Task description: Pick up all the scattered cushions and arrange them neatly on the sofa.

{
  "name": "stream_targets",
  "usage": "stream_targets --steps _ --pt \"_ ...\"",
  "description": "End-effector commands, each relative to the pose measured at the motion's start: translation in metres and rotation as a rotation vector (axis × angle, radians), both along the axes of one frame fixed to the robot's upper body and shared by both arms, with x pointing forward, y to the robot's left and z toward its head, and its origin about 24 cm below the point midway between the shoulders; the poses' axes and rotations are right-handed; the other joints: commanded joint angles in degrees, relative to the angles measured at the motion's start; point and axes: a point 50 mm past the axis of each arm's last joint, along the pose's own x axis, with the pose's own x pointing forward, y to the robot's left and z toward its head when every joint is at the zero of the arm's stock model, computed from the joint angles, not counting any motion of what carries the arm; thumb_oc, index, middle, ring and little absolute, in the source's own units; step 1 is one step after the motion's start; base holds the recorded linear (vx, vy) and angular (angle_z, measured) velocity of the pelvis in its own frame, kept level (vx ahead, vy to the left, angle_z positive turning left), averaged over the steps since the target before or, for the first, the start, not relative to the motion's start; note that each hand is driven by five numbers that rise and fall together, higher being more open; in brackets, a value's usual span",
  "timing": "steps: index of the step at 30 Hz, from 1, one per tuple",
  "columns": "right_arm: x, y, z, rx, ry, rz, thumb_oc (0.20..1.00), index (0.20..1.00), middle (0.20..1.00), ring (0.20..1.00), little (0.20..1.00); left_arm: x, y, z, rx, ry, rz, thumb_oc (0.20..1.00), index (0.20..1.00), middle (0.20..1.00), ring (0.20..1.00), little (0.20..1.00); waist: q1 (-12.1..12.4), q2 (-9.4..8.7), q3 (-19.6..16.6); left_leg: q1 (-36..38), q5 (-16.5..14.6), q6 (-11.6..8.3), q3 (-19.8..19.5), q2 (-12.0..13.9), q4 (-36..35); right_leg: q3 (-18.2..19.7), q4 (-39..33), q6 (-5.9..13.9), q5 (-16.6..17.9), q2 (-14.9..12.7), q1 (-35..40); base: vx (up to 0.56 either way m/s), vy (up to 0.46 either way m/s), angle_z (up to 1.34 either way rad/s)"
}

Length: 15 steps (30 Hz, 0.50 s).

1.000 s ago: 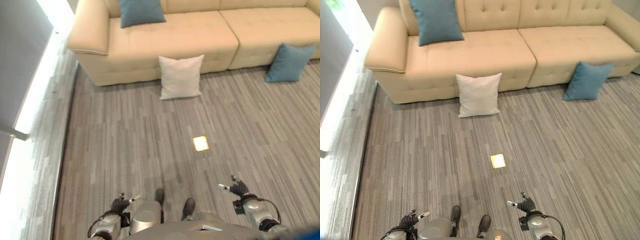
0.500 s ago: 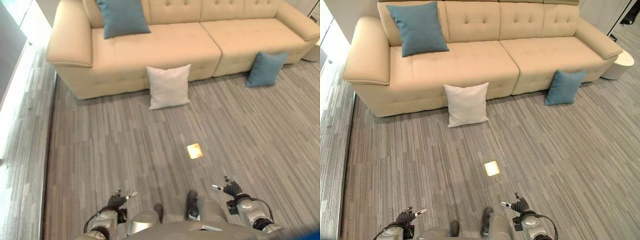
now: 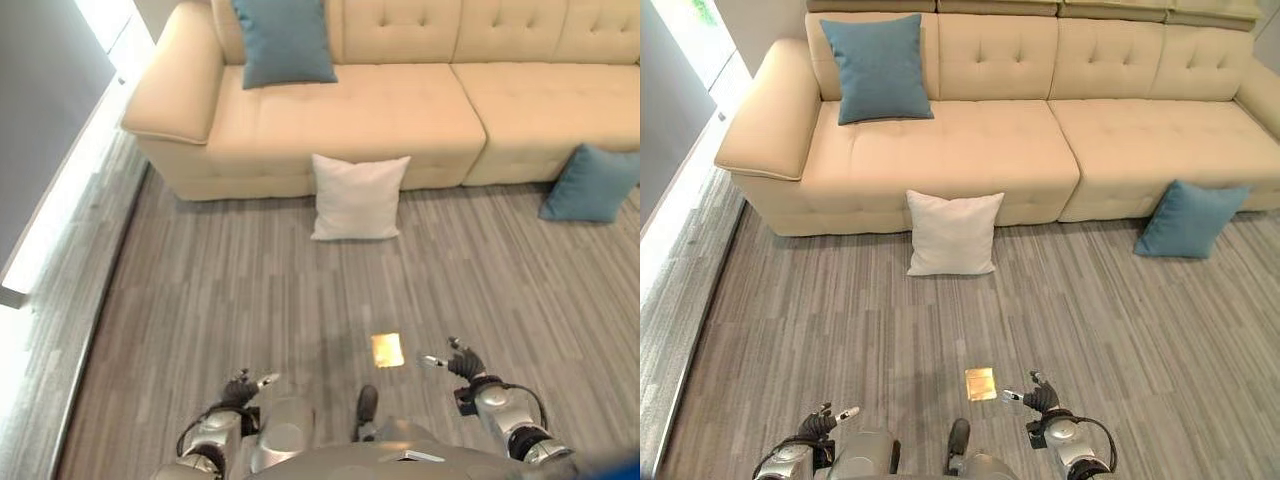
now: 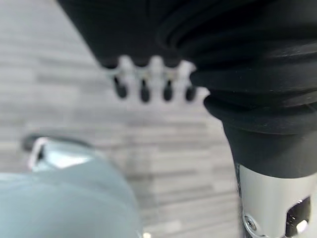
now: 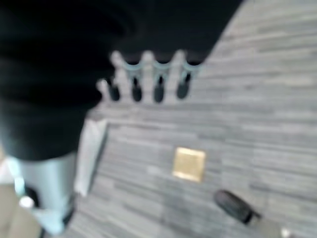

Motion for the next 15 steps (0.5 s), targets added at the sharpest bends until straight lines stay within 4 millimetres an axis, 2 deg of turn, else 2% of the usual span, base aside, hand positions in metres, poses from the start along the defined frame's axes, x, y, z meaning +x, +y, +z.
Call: stream_targets --steps 1,3,7,8,9,12,15 --pt "0.006 -0.011 0.009 -0.006 -0.067 -0.024 1.000 1.000 1.000 1.000 1.000 0.001 -0.018 -0.003 -0.018 -0.002 -0.036 1.000 1.000 1.000 1.000 1.000 -0.1 1.92 0.1 3.3 9.0 1.74 1.9 -1.5 -13.7 1.4 3.9 6.14 -1.9 -1.5 0.8 0.25 0.051 0.29" --pt "0.007 -0.009 0.009 0.008 -0.070 -0.026 1.000 1.000 1.000 1.000 1.000 -0.003 -0.013 -0.004 -0.008 0.006 -0.026 1.000 1.000 1.000 1.000 1.000 1.0 2.00 -0.1 0.7 13.0 1.06 2.8 -0.7 -15.6 2.0 4.4 6.09 -3.6 -0.6 2.6 0.34 0.081 0.02" --pt "0.010 -0.002 0.010 0.022 -0.082 -0.019 1.000 1.000 1.000 1.000 1.000 -0.011 -0.009 -0.005 -0.006 0.023 -0.002 1.000 1.000 1.000 1.000 1.000 1.5 1.62 -1.7 3.9 10.8 2.94 1.2 -2.5 -17.1 2.6 9.2 7.57 -4.6 -1.8 2.4 0.27 0.153 -0.36" --pt "0.010 -0.001 0.009 0.024 -0.078 -0.016 1.000 1.000 1.000 1.000 1.000 -0.014 -0.009 -0.007 -0.008 0.032 -0.001 1.000 1.000 1.000 1.000 1.000 1.8 1.65 -2.0 4.8 9.9 3.56 1.4 -2.8 -17.0 2.4 11.2 8.49 -5.0 -2.6 2.2 0.21 0.202 -0.37" --pt "0.010 0.001 0.009 0.027 -0.078 -0.010 1.000 1.000 1.000 1.000 1.000 -0.016 -0.009 -0.007 -0.009 0.039 -0.004 1.000 1.000 1.000 1.000 1.000 1.9 1.73 -2.0 5.7 9.2 4.18 1.7 -3.0 -17.1 2.6 13.7 8.95 -4.6 -3.3 1.5 0.20 0.208 -0.31" --pt "0.016 0.004 0.012 0.033 -0.101 0.001 1.000 1.000 1.000 1.000 1.000 -0.013 -0.005 -0.005 0.001 0.031 -0.006 1.000 1.000 1.000 1.000 1.000 1.5 2.18 -1.3 8.4 7.3 6.17 2.1 -3.6 -16.9 2.7 23.7 11.34 0.3 -6.0 -2.9 0.14 0.191 -0.18" --pt "0.018 0.007 0.013 0.041 -0.111 0.007 1.000 1.000 1.000 1.000 1.000 -0.011 -0.003 -0.004 0.011 0.030 -0.020 1.000 1.000 1.000 1.000 1.000 1.1 2.82 -0.8 9.9 6.5 6.89 1.6 -3.6 -17.3 3.1 28.1 11.36 1.2 -6.4 -5.1 0.11 0.108 -0.04"
